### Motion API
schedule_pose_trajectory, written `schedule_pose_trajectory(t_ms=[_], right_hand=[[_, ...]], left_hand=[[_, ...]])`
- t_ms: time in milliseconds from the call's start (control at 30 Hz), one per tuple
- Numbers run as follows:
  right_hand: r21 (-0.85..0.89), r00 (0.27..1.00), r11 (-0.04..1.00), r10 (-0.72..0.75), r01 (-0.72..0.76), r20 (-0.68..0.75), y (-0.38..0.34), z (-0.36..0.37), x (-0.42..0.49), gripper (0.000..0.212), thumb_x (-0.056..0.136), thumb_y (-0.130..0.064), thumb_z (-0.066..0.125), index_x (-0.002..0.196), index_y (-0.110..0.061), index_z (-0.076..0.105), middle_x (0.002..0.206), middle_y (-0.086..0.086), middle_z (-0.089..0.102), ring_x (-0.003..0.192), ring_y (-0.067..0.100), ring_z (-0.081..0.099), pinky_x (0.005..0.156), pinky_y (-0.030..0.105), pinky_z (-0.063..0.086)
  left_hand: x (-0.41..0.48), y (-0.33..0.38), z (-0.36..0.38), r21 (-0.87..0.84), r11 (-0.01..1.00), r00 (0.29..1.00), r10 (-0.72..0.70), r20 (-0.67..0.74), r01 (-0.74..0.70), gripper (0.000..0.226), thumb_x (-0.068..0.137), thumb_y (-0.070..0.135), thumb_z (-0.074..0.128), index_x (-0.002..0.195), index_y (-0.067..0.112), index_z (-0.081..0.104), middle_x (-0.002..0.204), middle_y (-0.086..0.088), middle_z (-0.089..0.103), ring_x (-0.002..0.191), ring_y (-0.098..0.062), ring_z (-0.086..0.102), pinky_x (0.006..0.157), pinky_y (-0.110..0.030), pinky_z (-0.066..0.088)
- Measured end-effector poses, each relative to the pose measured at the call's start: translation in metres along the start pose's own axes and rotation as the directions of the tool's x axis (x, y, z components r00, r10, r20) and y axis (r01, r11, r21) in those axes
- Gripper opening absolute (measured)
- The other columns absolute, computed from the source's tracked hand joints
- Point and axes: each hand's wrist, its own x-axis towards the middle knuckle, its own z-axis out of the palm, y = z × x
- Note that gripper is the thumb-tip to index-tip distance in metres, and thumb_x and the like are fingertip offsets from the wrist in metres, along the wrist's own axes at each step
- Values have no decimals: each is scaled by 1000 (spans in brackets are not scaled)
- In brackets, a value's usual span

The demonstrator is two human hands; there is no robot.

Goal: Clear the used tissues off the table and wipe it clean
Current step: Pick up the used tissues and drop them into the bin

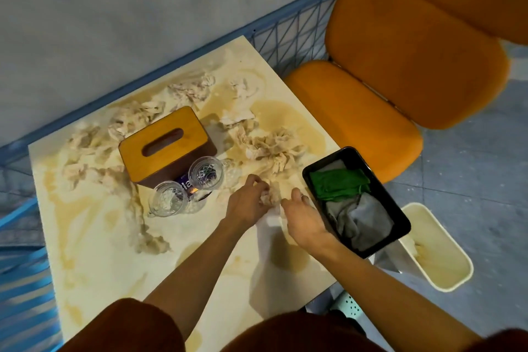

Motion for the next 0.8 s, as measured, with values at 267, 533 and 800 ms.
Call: schedule_pose_trajectory(t_ms=[267,533,800], right_hand=[[131,997,990,-53,61,-59,5,1,-1,39,87,7,48,122,-9,52,121,12,42,107,32,52,86,36,41],[420,966,892,-61,166,-251,19,-26,-23,23,88,1,56,109,-7,61,106,11,52,88,34,55,74,46,47],[589,932,800,114,119,-343,74,-59,-61,21,88,-11,62,109,-11,65,103,5,64,89,21,59,72,28,45]], left_hand=[[-14,0,3,-54,998,996,28,-80,-33,26,78,27,66,102,23,56,110,5,54,93,-25,60,66,-32,44],[-32,26,-12,-357,934,974,-77,-215,-5,36,73,33,74,99,31,50,97,14,62,66,-14,61,62,-33,46],[-43,93,-30,-485,861,956,4,-294,-153,37,75,23,80,107,24,63,97,9,67,52,-4,63,56,-16,47]])
